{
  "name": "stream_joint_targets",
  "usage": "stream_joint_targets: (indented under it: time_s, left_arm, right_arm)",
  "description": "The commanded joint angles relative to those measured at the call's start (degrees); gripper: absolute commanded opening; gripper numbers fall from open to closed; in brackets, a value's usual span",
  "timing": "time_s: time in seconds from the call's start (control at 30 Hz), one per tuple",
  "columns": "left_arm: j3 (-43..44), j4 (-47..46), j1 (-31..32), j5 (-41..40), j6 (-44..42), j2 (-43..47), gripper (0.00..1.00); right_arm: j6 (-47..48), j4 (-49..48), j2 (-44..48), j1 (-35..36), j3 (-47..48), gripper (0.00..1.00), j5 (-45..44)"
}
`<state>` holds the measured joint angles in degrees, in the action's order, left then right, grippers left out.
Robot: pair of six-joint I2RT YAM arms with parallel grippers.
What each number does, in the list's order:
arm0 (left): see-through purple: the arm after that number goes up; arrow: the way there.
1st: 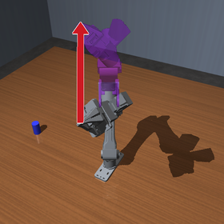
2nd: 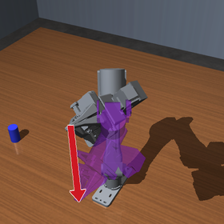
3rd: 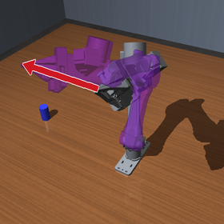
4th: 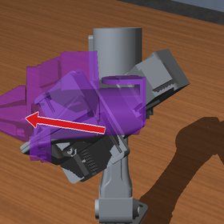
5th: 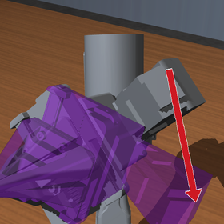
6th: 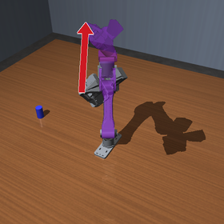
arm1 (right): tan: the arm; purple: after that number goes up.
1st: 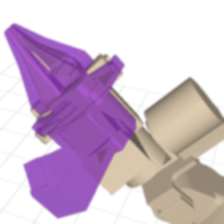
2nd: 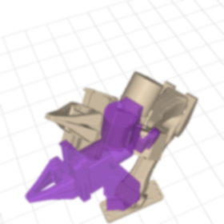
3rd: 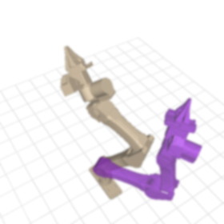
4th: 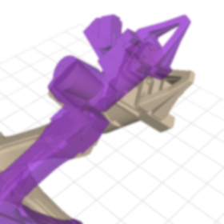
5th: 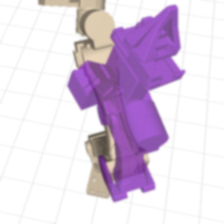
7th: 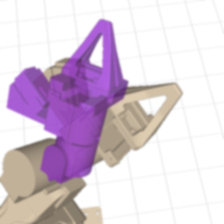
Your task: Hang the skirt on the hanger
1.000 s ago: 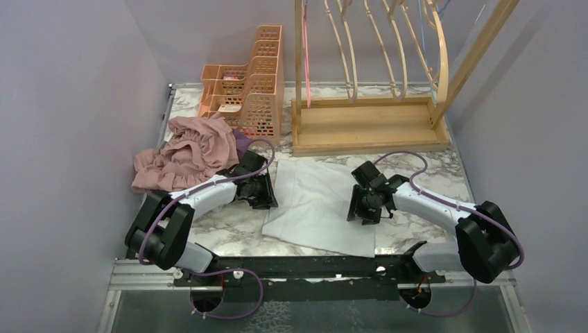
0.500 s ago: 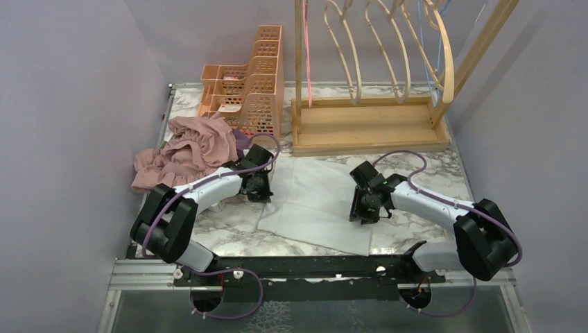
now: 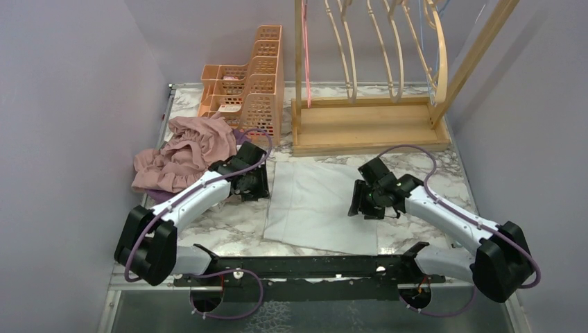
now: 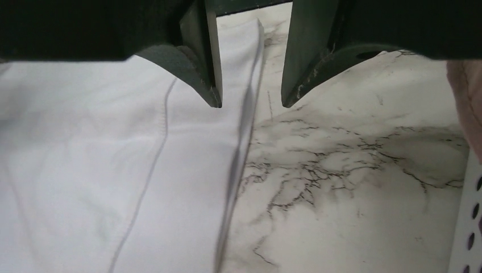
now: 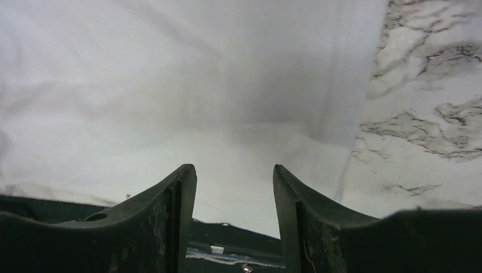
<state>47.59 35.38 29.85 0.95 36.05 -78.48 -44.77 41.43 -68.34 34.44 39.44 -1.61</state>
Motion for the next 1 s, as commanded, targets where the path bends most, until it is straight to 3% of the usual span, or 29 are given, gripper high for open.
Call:
stream_joint_targets:
  time_s: [0.0,0.17,0.4,0.53,0.63,0.7,0.73,0.97]
  left_arm:
    - [-2.23,1.28,0.03,10.75,0.07,5.00,0.46]
    - [-7.75,0.61,0.40,14.90,2.78,5.47,0.42]
    - [-10.90,-3.90,1.71,20.60,3.94,2.89,0.38]
    - [-12.71,-4.15,2.74,18.77,4.89,0.82,0.35]
    - [-13.79,-4.13,3.09,17.55,5.78,0.56,0.22]
    - [-14.28,-3.80,3.14,16.12,6.71,0.90,0.03]
    - [-14.44,-3.12,3.12,14.77,7.47,1.30,0.00]
    - [-14.05,7.39,3.14,1.85,14.10,7.74,0.00]
  right_arm:
    - [5.19,3.93,2.78,-0.07,1.92,0.57,7.84]
    - [3.35,4.49,2.43,-0.07,-2.51,0.57,14.61]
    - [1.75,2.43,0.08,-0.12,-7.51,0.57,16.27]
    - [-1.45,2.79,-2.71,-0.03,-8.54,0.56,12.15]
    - [-3.80,3.20,-4.06,-0.05,-8.86,0.56,9.86]
    - [-5.30,3.86,-4.21,-0.05,-8.81,0.55,8.21]
    - [-6.05,4.45,-4.10,-0.03,-8.66,0.55,7.19]
    - [-10.35,8.75,-1.57,-0.06,-7.89,0.55,1.39]
